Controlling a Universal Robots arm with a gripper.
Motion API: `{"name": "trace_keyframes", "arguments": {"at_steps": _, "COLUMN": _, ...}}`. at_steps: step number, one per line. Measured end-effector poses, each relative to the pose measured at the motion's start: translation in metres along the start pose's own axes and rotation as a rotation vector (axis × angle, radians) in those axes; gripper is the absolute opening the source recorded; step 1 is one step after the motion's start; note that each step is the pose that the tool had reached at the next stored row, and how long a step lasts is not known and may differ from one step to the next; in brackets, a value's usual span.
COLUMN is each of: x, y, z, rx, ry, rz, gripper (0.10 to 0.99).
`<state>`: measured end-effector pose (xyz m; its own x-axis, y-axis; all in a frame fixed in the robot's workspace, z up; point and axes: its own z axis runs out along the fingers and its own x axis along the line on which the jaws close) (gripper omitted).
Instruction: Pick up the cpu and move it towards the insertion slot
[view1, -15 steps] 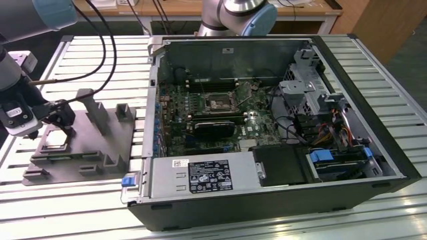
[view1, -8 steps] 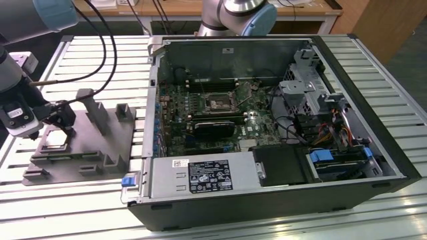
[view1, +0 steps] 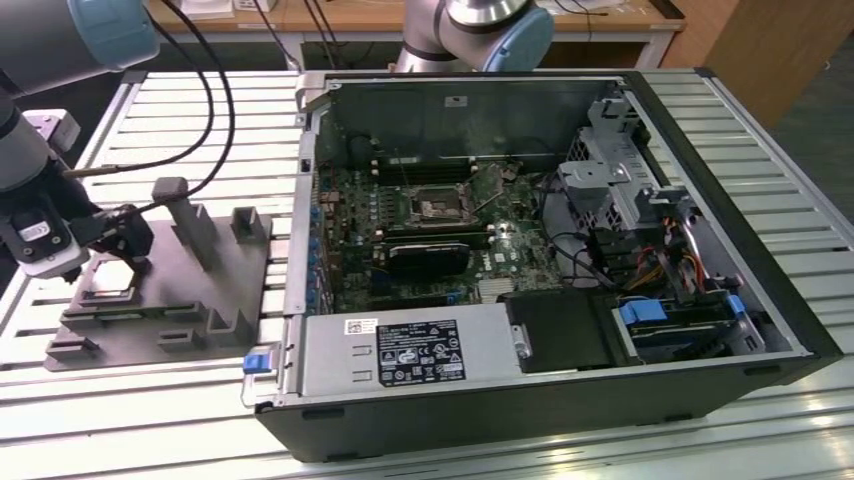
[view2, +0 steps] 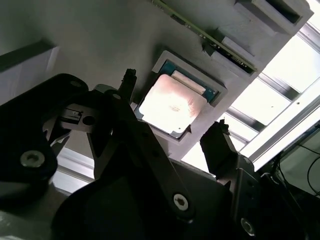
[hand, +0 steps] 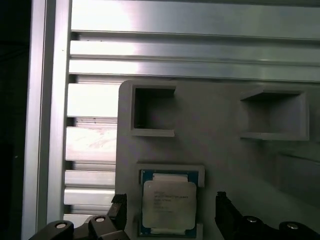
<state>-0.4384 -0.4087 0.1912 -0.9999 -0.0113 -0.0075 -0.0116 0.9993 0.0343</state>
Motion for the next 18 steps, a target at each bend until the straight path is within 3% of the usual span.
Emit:
{"name": "trace_keyframes", "arguments": {"at_steps": 8, "x": 0.0022, "y": 0.0, "z": 0.0072, "rx": 0.0, "ry": -0.0004, "rz": 0.008, "gripper": 0.78}}
{"name": "trace_keyframes", "arguments": {"at_steps": 9, "x": 0.0027, "y": 0.0, "z": 0.0074, "rx": 0.0, "ry": -0.0004, "rz": 0.009, "gripper": 0.714}}
{"name": "trace_keyframes", "arguments": {"at_steps": 15, "x": 0.0028, "y": 0.0012, "z": 0.009, "rx": 0.0, "ry": -0.0005, "rz": 0.011, "gripper": 0.698}}
{"name": "trace_keyframes", "arguments": {"at_steps": 16, "x": 0.0027, "y": 0.0016, "z": 0.0091, "rx": 0.001, "ry": -0.0006, "rz": 0.011, "gripper": 0.627}}
{"name": "trace_keyframes", "arguments": {"at_steps": 18, "x": 0.0027, "y": 0.0017, "z": 0.0092, "rx": 0.001, "ry": -0.0004, "rz": 0.012, "gripper": 0.627}}
